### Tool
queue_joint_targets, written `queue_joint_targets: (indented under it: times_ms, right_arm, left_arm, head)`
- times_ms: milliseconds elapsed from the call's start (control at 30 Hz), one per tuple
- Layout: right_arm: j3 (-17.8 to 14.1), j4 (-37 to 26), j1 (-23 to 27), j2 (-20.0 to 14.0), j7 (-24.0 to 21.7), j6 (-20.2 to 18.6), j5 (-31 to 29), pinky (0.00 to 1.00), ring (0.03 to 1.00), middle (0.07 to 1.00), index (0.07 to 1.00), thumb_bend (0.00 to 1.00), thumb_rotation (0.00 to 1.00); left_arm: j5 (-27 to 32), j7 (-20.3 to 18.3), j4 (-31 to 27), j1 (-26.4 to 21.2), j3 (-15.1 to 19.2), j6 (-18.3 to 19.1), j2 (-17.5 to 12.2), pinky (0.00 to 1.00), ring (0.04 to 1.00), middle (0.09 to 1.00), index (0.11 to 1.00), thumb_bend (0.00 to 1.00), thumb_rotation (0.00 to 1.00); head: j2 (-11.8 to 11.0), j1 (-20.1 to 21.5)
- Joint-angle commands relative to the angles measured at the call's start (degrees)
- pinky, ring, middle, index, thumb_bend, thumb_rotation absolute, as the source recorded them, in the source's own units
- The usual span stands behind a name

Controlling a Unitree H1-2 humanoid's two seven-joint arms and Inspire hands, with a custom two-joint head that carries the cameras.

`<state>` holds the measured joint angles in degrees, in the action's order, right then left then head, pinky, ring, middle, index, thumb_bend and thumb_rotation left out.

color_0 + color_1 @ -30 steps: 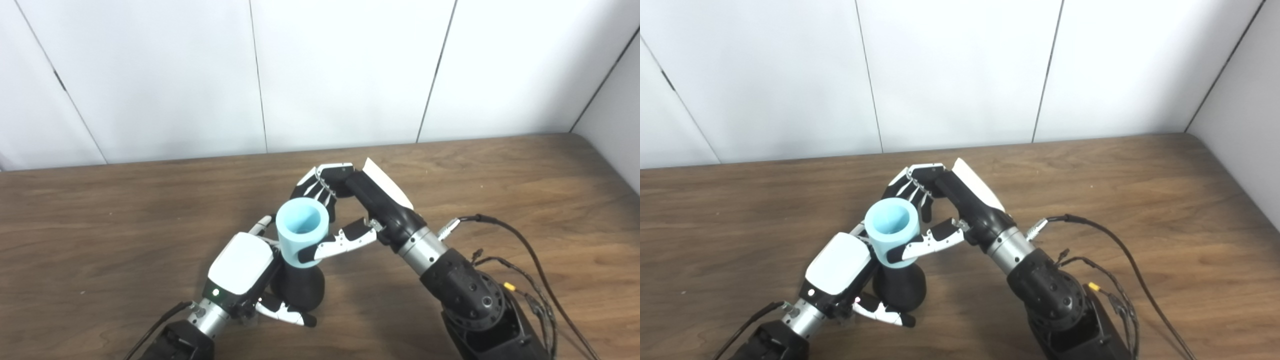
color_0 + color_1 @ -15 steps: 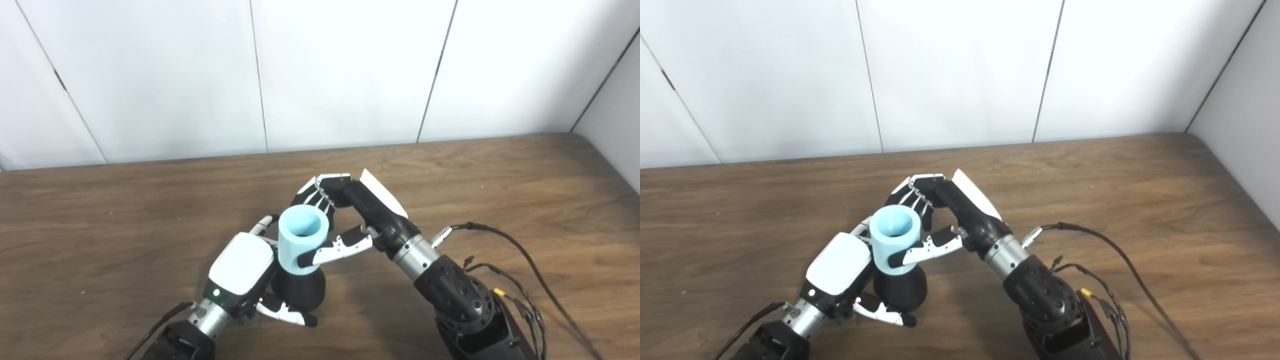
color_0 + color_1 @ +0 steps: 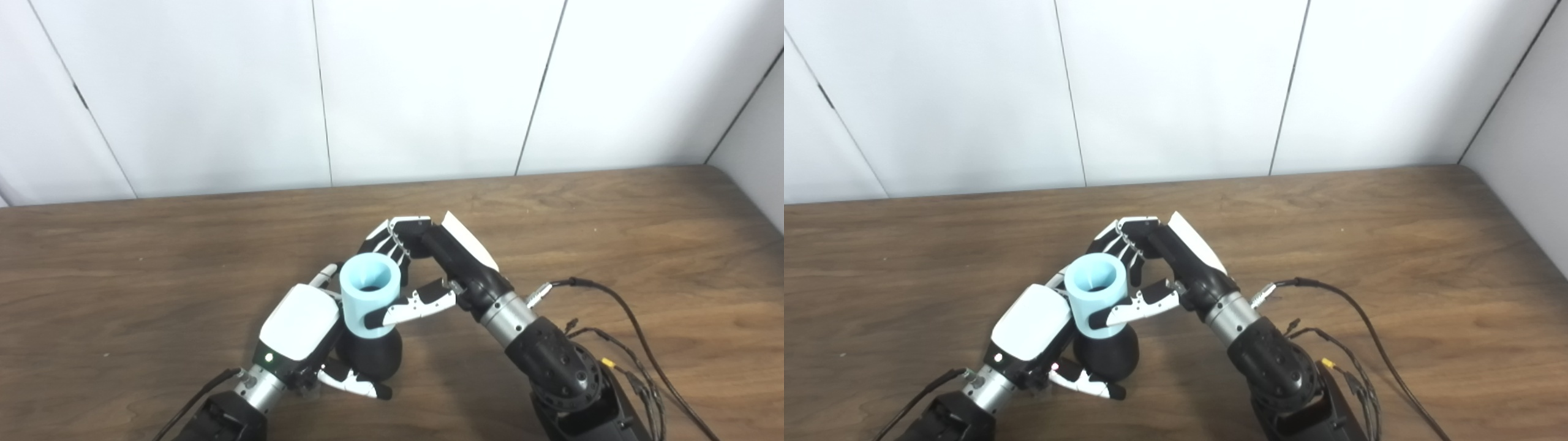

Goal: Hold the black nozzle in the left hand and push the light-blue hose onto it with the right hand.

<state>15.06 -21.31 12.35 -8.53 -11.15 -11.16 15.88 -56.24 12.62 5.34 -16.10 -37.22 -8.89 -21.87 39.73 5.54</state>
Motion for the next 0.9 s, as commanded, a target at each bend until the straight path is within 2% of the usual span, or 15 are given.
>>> queue_joint_targets:
  times_ms: [0, 167, 633, 700, 733, 767, 800, 833, 867]
  right_arm:
    - [0.2, -0.2, 0.5, 0.0, -0.1, 2.4, 0.2, 0.25, 0.39, 0.466, 0.534, 0.51, 0.0]
    - [0.7, 0.2, -0.3, -1.1, -0.3, 4.6, 2.1, 0.26, 0.39, 0.472, 0.534, 0.51, 0.0]
    - [0.0, 0.5, -2.3, -1.5, 0.7, 3.7, 3.8, 0.27, 0.393, 0.471, 0.538, 0.51, 0.0]
    - [-0.2, 0.1, -2.3, -1.4, 0.0, 2.3, 2.8, 0.29, 0.398, 0.478, 0.54, 0.51, 0.0]
    - [-0.3, -0.1, -2.2, -1.4, -0.5, 1.7, 2.2, 0.35, 0.443, 0.479, 0.521, 0.52, 0.0]
    - [-0.3, -0.3, -2.2, -1.5, -0.8, 1.3, 1.7, 0.4, 0.481, 0.524, 0.503, 0.52, 0.08]
    - [-0.3, -0.5, -2.1, -1.6, -1.0, 1.0, 1.7, 0.42, 0.494, 0.54, 0.497, 0.52, 0.11]
    - [-0.1, -0.6, -2.0, -1.8, -1.2, 1.1, 2.1, 0.46, 0.534, 0.578, 0.568, 0.74, 0.15]
    - [0.2, -0.9, -1.9, -2.0, -1.4, 1.0, 2.7, 0.51, 0.59, 0.631, 0.637, 0.9, 0.21]
  left_arm:
    - [-3.9, -6.8, 3.0, 4.1, -4.2, -0.3, -0.4, 0.92, 0.543, 0.451, 0.523, 0.52, 0.0]
    - [-4.2, -6.6, 2.9, 4.1, -4.3, -0.2, -0.4, 0.92, 0.545, 0.441, 0.527, 0.52, 0.0]
    - [-3.5, -5.9, 3.2, 4.2, -4.2, -0.8, -0.6, 0.91, 0.528, 0.436, 0.524, 0.52, 0.0]
    - [-3.6, -5.9, 3.2, 4.2, -4.2, -0.8, -0.7, 0.91, 0.526, 0.437, 0.523, 0.52, 0.0]
    - [-3.7, -5.9, 3.2, 4.2, -4.3, -0.8, -0.7, 0.91, 0.527, 0.437, 0.524, 0.52, 0.0]
    - [-3.7, -5.9, 3.3, 4.2, -4.3, -0.8, -0.7, 0.91, 0.527, 0.436, 0.524, 0.52, 0.0]
    - [-3.7, -6.0, 3.0, 4.2, -4.3, -0.8, -0.8, 0.91, 0.527, 0.436, 0.524, 0.52, 0.0]
    - [-3.6, -6.1, 2.9, 4.2, -4.3, -0.8, -0.8, 0.91, 0.525, 0.434, 0.525, 0.52, 0.0]
    - [-3.6, -6.1, 2.8, 4.2, -4.3, -0.8, -0.8, 0.91, 0.523, 0.434, 0.525, 0.52, 0.0]
  head:
    - [0.1, 0.1]
    - [0.2, 0.1]
    - [0.4, 0.2]
    - [0.4, 0.2]
    - [0.4, 0.1]
    - [0.5, 0.1]
    - [0.5, 0.1]
    - [0.5, 0.1]
    - [0.5, 0.2]
